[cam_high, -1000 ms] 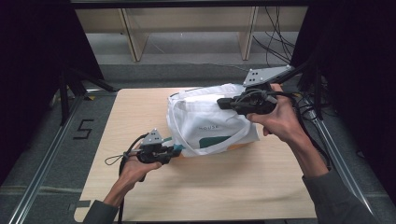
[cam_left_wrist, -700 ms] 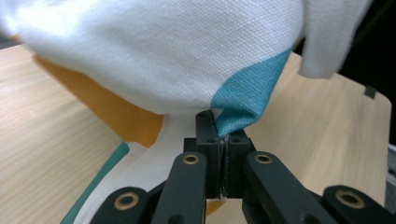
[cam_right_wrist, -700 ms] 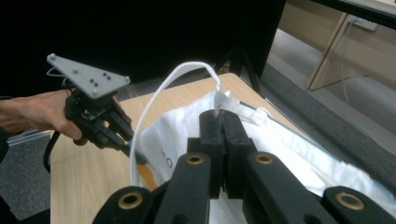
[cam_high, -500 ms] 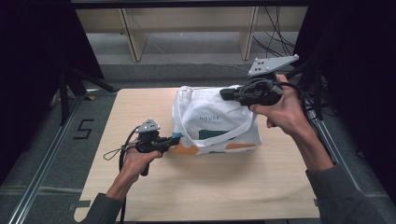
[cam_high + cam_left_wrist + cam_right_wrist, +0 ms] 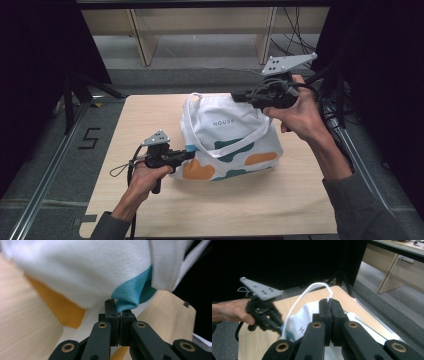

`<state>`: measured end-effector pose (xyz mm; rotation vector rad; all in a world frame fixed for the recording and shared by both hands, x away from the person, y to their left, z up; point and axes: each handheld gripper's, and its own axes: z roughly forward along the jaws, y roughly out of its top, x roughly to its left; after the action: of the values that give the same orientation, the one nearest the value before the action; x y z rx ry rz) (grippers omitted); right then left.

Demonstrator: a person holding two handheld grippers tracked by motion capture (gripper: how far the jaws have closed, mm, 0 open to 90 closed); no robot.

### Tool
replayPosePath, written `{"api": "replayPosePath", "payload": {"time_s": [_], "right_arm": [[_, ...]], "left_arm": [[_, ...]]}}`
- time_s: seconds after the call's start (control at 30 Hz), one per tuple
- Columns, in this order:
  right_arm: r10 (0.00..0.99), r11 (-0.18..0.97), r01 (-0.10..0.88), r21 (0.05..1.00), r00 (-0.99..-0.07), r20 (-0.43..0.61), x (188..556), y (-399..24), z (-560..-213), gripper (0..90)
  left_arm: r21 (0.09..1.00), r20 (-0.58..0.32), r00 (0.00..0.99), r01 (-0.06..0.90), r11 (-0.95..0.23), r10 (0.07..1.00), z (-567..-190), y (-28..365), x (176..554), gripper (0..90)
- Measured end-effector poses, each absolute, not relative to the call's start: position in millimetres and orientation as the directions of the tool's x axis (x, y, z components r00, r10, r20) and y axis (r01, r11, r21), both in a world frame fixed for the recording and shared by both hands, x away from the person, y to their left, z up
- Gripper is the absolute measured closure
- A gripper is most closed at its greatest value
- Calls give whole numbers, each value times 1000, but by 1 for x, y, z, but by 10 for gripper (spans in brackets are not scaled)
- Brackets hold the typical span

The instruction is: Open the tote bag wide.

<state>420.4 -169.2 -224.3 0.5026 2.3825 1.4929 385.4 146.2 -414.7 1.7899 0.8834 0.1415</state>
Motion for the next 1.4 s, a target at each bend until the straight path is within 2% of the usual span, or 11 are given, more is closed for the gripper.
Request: {"api": "replayPosePath", "payload": {"time_s": [0.2,0.37,0.47,0.6,0.7,0.87,1.0,1.1,1.2,1.3,1.4], "right_arm": [[361,454,109,884,-930,-71,396,-151,-254,900],[309,535,124,836,-949,-58,370,-145,-298,900],[291,584,140,800,-956,-45,360,-142,-325,900],[298,647,165,745,-953,-48,352,-140,-358,900],[330,653,213,727,-944,-21,351,-145,-374,900],[324,632,207,747,-946,-12,353,-150,-379,900],[340,697,238,677,-940,-19,349,-146,-409,900],[348,707,265,656,-938,4,350,-147,-431,900],[353,685,275,674,-935,23,353,-153,-432,900],[347,683,267,680,-938,19,351,-153,-429,900],[341,687,261,678,-940,17,349,-151,-433,900]], "left_arm": [[841,-320,686,523,-138,653,-433,145,389,880],[841,-277,694,510,-182,665,-444,143,381,878],[825,-195,696,498,-269,691,-462,141,378,876],[785,-271,681,565,-253,680,-492,139,384,877],[784,-255,695,555,-277,672,-494,137,385,875],[786,-249,697,551,-281,672,-496,136,384,868],[756,-221,705,561,-339,673,-506,135,379,863],[759,-213,715,551,-347,666,-497,141,371,805],[780,-207,717,532,-330,666,-476,158,353,718],[804,-203,718,510,-305,666,-457,170,342,711],[886,-171,724,409,-216,668,-411,179,331,765]]}}
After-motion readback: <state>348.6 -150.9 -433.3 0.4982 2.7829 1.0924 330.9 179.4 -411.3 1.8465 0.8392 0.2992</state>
